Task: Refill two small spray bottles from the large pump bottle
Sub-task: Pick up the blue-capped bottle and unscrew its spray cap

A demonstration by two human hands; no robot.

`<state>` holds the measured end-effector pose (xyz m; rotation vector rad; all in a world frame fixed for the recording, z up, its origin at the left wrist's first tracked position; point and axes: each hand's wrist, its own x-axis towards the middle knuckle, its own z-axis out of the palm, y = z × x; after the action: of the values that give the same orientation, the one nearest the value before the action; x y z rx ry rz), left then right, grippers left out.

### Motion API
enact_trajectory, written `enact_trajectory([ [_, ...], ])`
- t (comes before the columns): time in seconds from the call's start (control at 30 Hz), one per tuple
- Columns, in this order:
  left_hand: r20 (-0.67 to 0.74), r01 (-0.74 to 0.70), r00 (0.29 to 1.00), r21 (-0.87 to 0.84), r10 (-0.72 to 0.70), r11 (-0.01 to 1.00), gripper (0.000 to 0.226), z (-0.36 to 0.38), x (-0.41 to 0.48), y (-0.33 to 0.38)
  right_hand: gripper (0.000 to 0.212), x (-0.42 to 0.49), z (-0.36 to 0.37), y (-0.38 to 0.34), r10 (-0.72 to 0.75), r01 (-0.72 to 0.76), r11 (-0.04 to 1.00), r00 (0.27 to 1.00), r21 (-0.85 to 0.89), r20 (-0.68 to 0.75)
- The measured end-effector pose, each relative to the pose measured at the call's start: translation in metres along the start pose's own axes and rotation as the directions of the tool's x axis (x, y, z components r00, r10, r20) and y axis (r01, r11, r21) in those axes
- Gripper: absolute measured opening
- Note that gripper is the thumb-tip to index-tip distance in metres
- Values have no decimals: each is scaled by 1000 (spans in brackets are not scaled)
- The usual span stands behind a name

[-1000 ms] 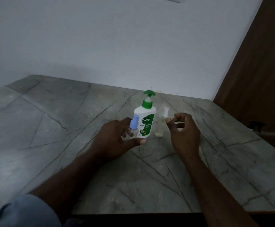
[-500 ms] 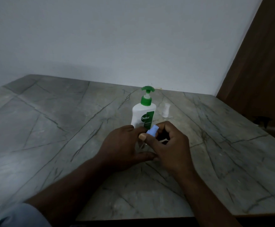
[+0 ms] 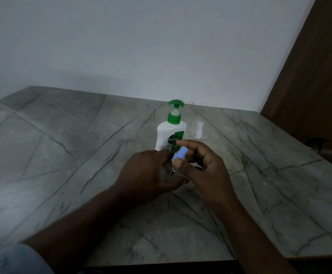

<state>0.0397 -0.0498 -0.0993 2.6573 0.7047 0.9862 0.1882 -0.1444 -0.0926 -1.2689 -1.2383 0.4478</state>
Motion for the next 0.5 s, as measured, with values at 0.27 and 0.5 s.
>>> enact_trajectory([
  [0.27, 44, 14, 999, 60, -17, 998, 66, 1, 0, -1, 28, 2, -3, 5, -112, 111, 994, 992, -14, -59],
  [0.5, 35, 7, 999, 61, -9, 998, 69, 1, 0, 0, 39, 2, 0, 7, -96, 80, 986, 990, -145, -108],
])
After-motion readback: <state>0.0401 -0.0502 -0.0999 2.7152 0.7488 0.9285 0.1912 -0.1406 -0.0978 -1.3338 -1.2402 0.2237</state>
